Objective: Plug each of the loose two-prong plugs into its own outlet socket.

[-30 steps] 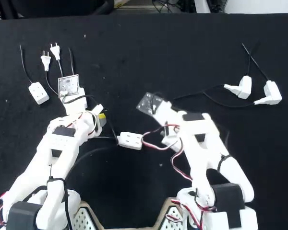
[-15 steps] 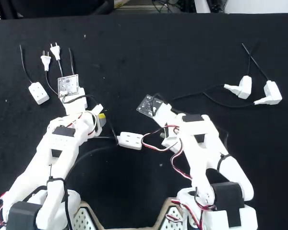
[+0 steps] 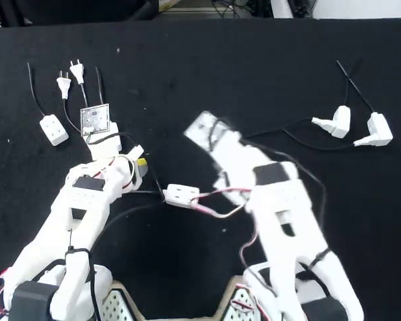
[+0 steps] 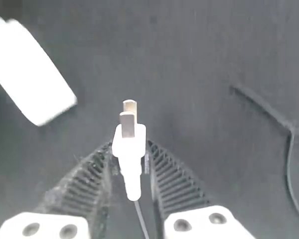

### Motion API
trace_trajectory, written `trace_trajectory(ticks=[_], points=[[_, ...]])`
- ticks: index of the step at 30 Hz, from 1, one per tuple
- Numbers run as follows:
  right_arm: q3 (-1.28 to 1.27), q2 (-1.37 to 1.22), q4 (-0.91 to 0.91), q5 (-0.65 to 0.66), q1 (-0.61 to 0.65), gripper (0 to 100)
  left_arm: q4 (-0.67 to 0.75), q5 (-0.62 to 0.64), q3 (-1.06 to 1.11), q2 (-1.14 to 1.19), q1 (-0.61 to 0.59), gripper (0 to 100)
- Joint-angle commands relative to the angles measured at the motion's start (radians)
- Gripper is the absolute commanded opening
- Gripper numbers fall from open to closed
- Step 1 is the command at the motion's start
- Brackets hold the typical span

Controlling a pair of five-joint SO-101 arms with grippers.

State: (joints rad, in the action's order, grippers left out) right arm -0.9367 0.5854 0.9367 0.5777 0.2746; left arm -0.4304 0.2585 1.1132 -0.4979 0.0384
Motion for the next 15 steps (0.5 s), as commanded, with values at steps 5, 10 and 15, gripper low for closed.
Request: trace_trajectory(ticks=[5,10,15], points=[[0.018,-0.010,-0.186,-0.210,0.292,1.1,0.008,0.011,-0.022,-0.112,-0.010,22],[0.010,-0.065,-0.272,-0.324,0.376,1.1,0.015,0.011,0.070,-0.295,-0.007,22],[-0.104,-0.068,-0.420,-0.477,0.431,1.1,0.017,0.012,0.130,-0.434,-0.001,22]])
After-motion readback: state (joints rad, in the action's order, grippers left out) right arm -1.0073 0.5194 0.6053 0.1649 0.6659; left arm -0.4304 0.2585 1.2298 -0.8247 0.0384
